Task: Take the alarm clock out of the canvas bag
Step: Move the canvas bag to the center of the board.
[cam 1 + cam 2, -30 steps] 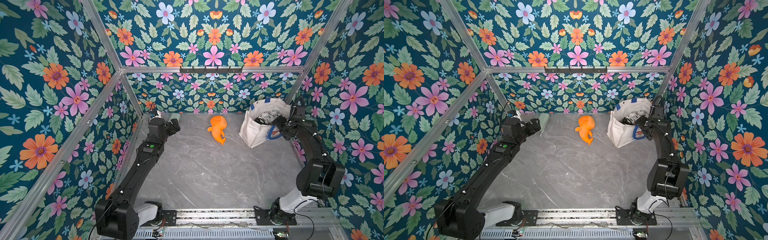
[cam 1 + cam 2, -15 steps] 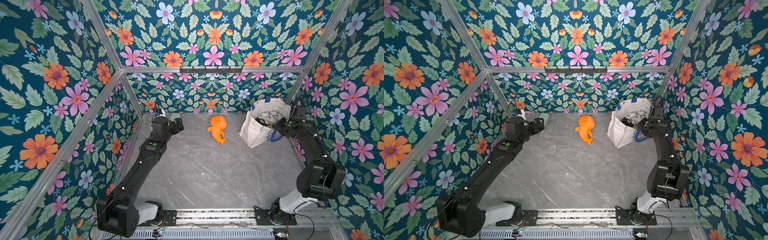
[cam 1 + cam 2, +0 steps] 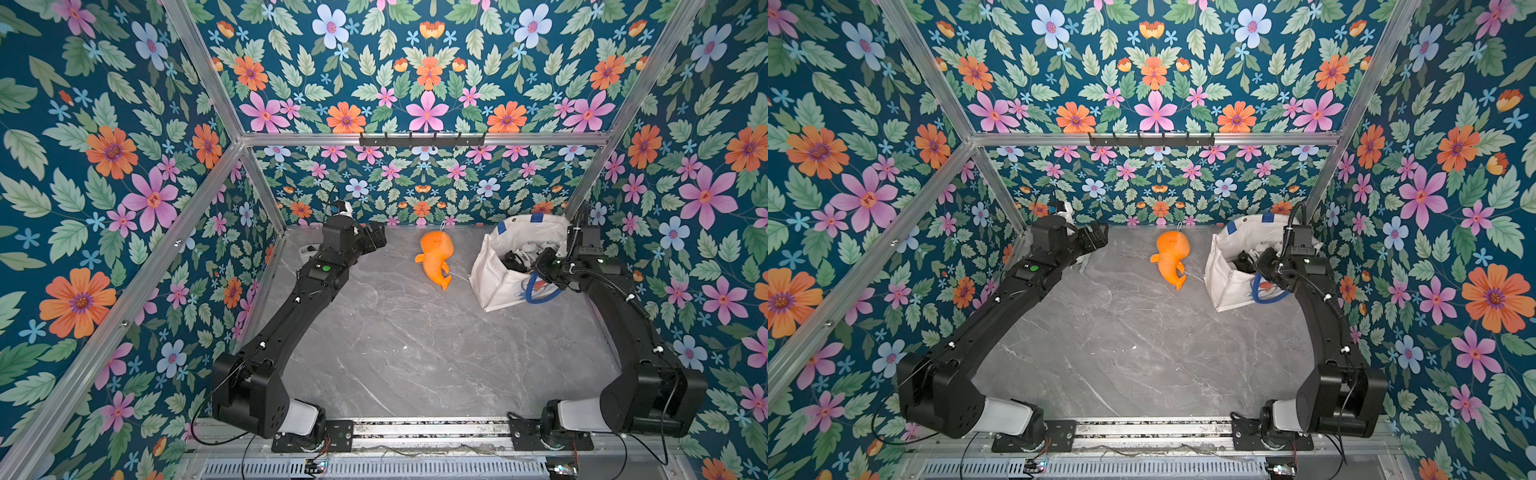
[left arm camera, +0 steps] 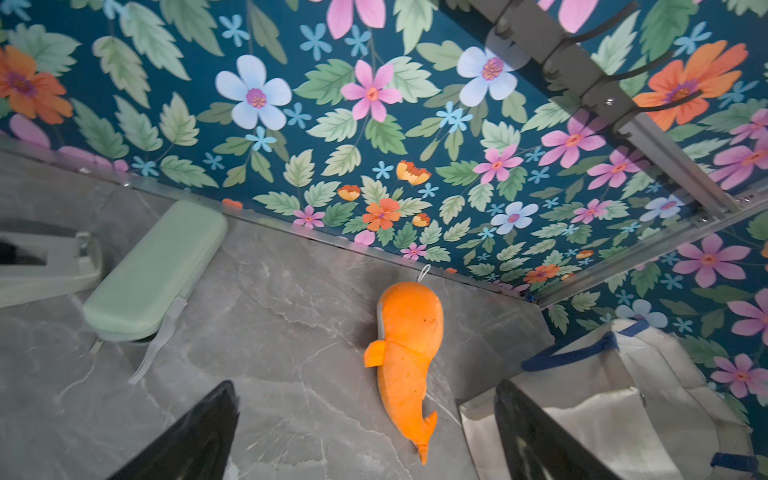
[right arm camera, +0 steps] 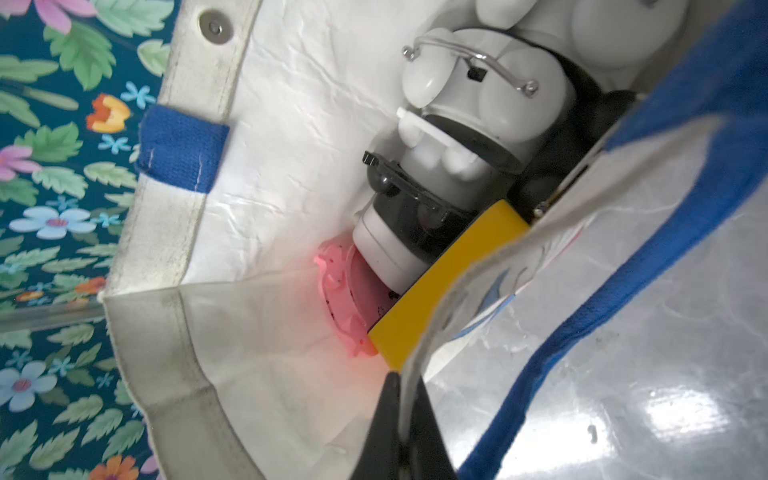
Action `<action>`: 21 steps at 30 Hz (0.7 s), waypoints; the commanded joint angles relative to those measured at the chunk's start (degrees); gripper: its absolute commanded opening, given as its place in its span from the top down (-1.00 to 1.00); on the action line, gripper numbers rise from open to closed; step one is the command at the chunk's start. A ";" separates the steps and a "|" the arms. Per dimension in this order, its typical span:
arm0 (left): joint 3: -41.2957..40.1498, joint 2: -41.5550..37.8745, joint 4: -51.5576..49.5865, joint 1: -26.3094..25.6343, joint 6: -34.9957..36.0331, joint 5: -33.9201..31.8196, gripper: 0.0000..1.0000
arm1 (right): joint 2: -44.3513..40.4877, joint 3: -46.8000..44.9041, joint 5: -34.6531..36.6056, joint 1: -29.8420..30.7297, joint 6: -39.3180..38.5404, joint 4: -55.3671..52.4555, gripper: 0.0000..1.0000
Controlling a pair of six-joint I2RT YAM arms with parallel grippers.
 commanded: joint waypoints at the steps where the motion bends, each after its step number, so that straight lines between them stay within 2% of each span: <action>1: 4.71 3.22 0.34 -1.48 3.11 5.24 -0.93 | -4.00 -1.84 -5.77 1.85 0.77 -1.43 1.00; 3: 9.14 6.00 -1.28 -2.67 5.60 8.92 -0.91 | -6.98 -3.56 -6.13 3.39 1.25 -2.31 1.00; 5: 14.23 9.08 -3.84 -4.33 9.19 12.60 -1.00 | -9.57 -5.12 -6.53 5.09 1.79 -3.38 1.00; 9: 22.38 14.51 -9.25 -7.64 13.81 15.51 -0.97 | -13.82 -6.80 -7.95 10.22 1.88 -6.61 1.00; 15: 30.55 20.78 -16.78 -11.87 17.89 19.73 -0.95 | -19.75 -8.73 -7.81 17.05 2.91 -9.47 1.00; 19: 33.92 24.26 -22.74 -13.89 17.75 24.31 -0.91 | -21.13 -8.61 -7.01 21.27 3.50 -10.82 1.00; 21: 34.64 25.05 -26.14 -15.23 18.66 23.22 -0.90 | -21.09 -8.78 -7.63 22.81 3.69 -10.85 1.00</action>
